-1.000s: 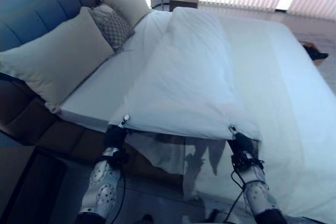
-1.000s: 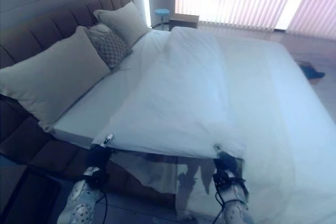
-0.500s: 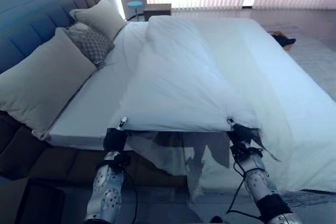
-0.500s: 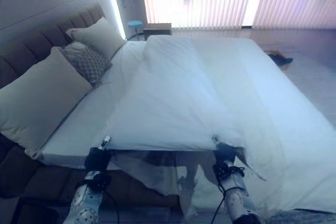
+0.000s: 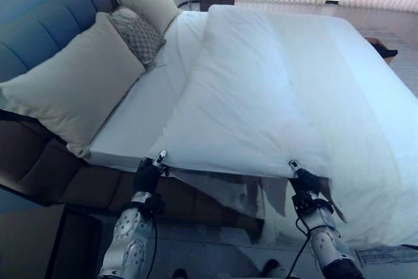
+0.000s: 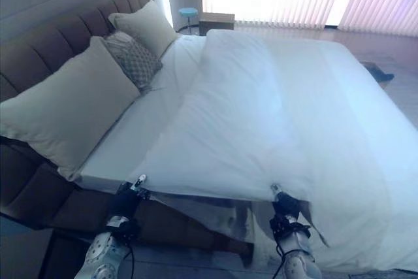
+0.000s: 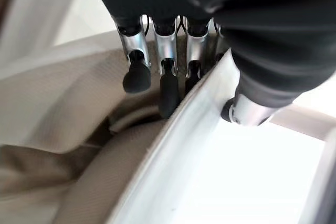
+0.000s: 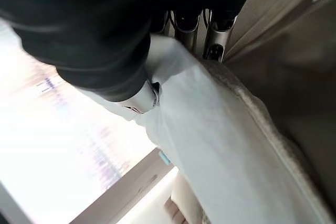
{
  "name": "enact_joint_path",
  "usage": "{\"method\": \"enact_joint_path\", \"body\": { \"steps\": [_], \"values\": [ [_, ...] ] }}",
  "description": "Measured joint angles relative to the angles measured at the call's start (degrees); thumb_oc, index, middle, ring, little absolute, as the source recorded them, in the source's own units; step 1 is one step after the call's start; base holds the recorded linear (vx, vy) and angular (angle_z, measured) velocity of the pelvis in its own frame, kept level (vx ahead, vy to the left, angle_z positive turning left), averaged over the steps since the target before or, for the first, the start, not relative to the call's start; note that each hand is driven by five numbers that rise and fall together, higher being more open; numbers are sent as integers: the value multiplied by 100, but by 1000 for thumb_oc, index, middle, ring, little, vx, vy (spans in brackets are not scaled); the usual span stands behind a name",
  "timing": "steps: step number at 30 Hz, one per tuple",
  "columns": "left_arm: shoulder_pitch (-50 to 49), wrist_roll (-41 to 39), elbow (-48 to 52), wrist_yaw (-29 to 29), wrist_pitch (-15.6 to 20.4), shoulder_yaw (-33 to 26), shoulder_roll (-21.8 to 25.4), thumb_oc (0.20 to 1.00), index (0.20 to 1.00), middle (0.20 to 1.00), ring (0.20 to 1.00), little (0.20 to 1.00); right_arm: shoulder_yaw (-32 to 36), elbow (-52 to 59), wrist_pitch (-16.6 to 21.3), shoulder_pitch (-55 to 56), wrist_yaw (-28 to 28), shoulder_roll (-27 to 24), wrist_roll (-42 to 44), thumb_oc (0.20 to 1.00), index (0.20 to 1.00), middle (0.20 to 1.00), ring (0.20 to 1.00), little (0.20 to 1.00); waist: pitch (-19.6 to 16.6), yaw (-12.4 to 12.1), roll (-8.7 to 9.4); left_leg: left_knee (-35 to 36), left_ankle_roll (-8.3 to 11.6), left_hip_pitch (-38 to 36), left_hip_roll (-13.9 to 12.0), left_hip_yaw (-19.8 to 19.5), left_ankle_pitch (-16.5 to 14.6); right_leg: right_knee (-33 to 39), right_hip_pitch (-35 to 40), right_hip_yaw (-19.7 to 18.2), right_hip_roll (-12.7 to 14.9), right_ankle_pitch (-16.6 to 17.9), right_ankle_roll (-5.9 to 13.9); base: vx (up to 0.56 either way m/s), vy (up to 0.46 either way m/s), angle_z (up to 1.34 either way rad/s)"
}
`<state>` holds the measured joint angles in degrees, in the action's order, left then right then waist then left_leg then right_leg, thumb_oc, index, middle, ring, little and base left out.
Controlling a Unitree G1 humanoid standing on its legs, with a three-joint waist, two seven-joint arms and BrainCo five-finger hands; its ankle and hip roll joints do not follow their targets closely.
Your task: Make the bed
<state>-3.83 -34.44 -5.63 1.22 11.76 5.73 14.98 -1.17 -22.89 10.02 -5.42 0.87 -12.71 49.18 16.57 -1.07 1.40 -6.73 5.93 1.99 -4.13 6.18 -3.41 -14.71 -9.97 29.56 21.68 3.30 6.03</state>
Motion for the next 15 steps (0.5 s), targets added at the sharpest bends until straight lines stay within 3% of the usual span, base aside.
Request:
{"method": "enact_joint_path", "body": {
  "steps": [2, 5, 8, 15],
  "values": [
    [119, 0, -20, 9, 20, -4, 9, 200, 200, 200, 200, 200, 1, -19, 1, -153, -12, -47, -27, 200, 200, 200, 200, 200, 295, -83, -65, -80, 3, 162, -14, 10, 10, 11, -118, 23, -16, 34, -74, -344, 4, 1],
    [359, -1, 20, 42, 214, -9, 11, 200, 200, 200, 200, 200, -1, -5, 86, -376, -3, -146, -43, 200, 200, 200, 200, 200, 822, -148, -90, -751, -22, 1068, -30, -12, -112, -272, -690, 89, 67, -37, -140, -168, -28, 25],
    [711, -7, 3, 119, 352, -34, 60, 200, 200, 200, 200, 200, 13, 18, 132, -721, -52, -196, -64, 200, 200, 200, 200, 200, 1355, -136, -76, -1255, -33, 1965, -124, -108, -70, -621, -1385, -79, 110, -81, -234, -153, -49, 25],
    [1251, -8, -323, 251, 611, -20, 202, 200, 200, 200, 200, 200, -118, 19, 334, -1120, -156, -376, -115, 200, 200, 200, 200, 200, 1505, -128, -53, -1675, -47, 3235, -152, -255, -49, -1055, -2506, -58, 238, -237, -315, -86, -63, 12]
  ]
}}
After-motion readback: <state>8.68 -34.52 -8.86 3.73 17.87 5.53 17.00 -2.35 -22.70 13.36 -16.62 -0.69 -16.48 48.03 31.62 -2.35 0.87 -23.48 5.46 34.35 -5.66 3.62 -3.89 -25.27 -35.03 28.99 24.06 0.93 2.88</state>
